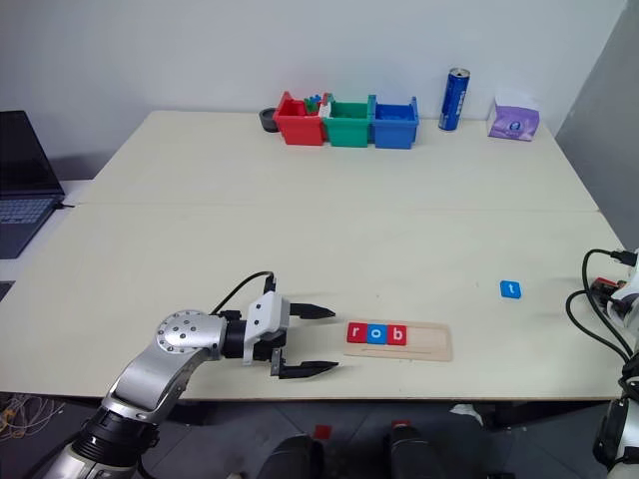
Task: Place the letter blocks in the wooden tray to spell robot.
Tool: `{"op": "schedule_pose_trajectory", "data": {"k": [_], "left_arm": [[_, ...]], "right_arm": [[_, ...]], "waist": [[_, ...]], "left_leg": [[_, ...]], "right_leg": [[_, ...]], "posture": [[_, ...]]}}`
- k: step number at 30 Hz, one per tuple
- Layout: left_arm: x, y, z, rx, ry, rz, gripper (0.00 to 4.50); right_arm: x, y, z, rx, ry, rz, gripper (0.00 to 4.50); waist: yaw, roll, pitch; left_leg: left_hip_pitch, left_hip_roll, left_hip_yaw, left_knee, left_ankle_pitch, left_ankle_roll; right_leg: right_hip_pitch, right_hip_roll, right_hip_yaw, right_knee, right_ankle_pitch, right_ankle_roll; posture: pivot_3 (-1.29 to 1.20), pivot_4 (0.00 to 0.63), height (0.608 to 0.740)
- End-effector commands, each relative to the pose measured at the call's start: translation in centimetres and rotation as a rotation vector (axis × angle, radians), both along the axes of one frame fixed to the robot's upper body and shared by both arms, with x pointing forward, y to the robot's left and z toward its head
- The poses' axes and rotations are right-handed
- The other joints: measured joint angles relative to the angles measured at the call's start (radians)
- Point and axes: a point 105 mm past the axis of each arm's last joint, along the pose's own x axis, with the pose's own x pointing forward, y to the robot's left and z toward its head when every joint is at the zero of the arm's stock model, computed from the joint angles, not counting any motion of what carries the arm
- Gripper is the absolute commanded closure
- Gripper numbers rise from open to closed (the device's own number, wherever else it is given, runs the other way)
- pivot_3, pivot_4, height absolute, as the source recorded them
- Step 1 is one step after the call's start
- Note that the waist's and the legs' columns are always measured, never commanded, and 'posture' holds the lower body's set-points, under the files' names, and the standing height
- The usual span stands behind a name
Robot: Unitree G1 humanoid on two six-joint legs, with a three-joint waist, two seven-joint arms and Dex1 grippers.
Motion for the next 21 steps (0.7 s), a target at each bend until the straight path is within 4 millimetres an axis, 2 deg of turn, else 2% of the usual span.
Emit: {"op": "schedule_pose_trajectory", "data": {"k": [1, 6, 12, 15, 18, 21], "left_arm": [[-0.1, -0.2, 0.9, -0.012, -0.042, -0.020, 0.00], [-0.1, 0.0, 0.8, -0.009, -0.041, -0.018, 0.00], [-0.2, 0.1, 0.8, -0.007, -0.039, -0.020, 0.00], [-0.2, 0.3, 0.7, -0.004, -0.035, -0.021, 0.00], [-0.3, 0.5, 0.6, 0.000, -0.031, -0.023, 0.00], [-0.2, 0.6, 0.6, 0.002, -0.031, -0.025, 0.00]], "right_arm": [[-0.6, 0.1, 0.6, -0.003, -0.031, -0.026, 3.06], [-0.9, 3.0, 2.2, -0.018, -0.096, 0.034, 3.06], [-3.3, 7.5, 3.3, -0.026, -0.120, 0.111, 3.06], [-5.0, 10.4, 2.5, -0.013, -0.096, 0.155, 3.06], [-6.9, 14.1, 1.3, 0.021, -0.072, 0.209, 3.06], [-8.0, 17.1, 0.3, 0.066, -0.054, 0.239, 3.06]], "waist": [[0.000, 0.000, 0.000], [-0.004, 0.001, 0.000], [-0.004, 0.004, -0.002], [-0.003, 0.004, -0.002], [-0.003, 0.004, -0.002], [-0.005, 0.004, -0.002]], "left_leg": [[0.000, 0.000, 0.000, 0.000, 0.000, 0.000], [0.000, 0.001, -0.002, 0.000, 0.000, 0.000], [0.000, 0.001, -0.003, 0.000, 0.000, 0.000], [-0.001, 0.002, -0.004, 0.000, 0.000, 0.000], [-0.001, 0.002, -0.005, -0.001, 0.000, 0.000], [-0.001, 0.002, -0.005, -0.001, 0.000, 0.000]], "right_leg": [[0.000, 0.000, 0.000, 0.000, 0.000, 0.000], [0.000, 0.000, 0.000, 0.001, 0.000, 0.000], [0.000, 0.000, 0.000, 0.001, -0.002, 0.004], [0.000, 0.000, -0.001, 0.001, -0.002, 0.004], [-0.001, 0.000, -0.002, 0.001, -0.003, 0.004], [-0.001, 0.000, -0.001, 0.001, -0.003, 0.004]], "posture": [[0.00, 0.150, 0.740], [0.00, 0.150, 0.740], [0.00, 0.150, 0.740], [0.00, 0.150, 0.740], [0.00, 0.150, 0.740], [0.00, 0.150, 0.740]]}}
